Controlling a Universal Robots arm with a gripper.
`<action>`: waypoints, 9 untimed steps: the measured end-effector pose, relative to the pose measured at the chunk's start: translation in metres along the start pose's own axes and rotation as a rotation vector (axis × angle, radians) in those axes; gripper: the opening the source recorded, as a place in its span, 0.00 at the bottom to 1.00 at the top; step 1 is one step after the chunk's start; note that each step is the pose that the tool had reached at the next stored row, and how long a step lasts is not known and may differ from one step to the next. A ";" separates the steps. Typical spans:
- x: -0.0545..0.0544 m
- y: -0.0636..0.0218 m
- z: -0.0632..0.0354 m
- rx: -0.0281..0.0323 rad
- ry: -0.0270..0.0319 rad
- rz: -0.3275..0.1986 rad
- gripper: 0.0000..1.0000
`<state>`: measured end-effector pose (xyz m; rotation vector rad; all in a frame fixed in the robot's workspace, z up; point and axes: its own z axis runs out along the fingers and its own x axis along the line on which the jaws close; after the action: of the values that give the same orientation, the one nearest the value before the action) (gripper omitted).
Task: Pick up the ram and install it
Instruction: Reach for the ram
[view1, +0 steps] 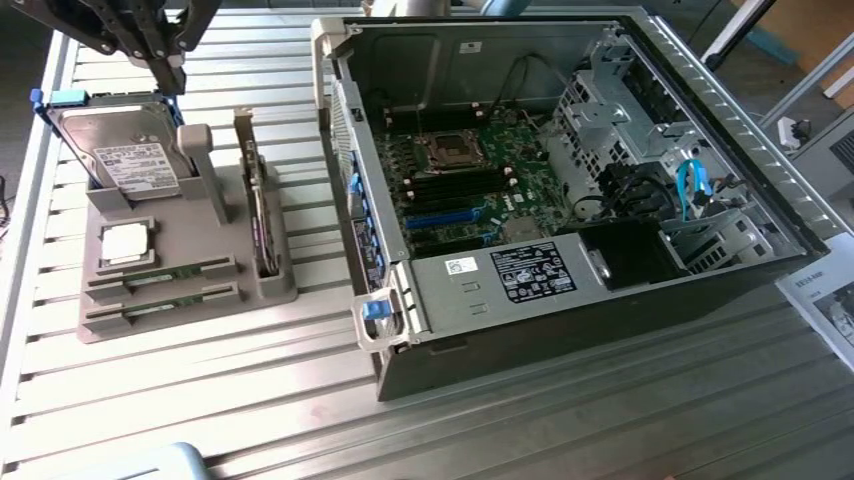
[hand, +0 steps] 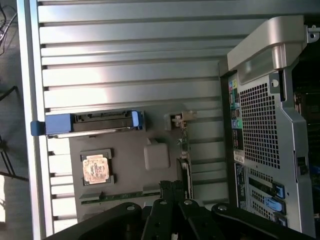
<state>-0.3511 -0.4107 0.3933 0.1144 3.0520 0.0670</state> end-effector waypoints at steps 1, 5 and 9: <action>0.000 -0.0015 0.0000 0.0003 -0.0001 0.000 0.11; -0.001 -0.0117 -0.0005 0.0014 -0.0002 0.000 0.11; -0.002 -0.0223 -0.0009 0.0024 -0.0002 0.000 0.11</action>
<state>-0.3511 -0.4330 0.3933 0.1142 3.0519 0.0632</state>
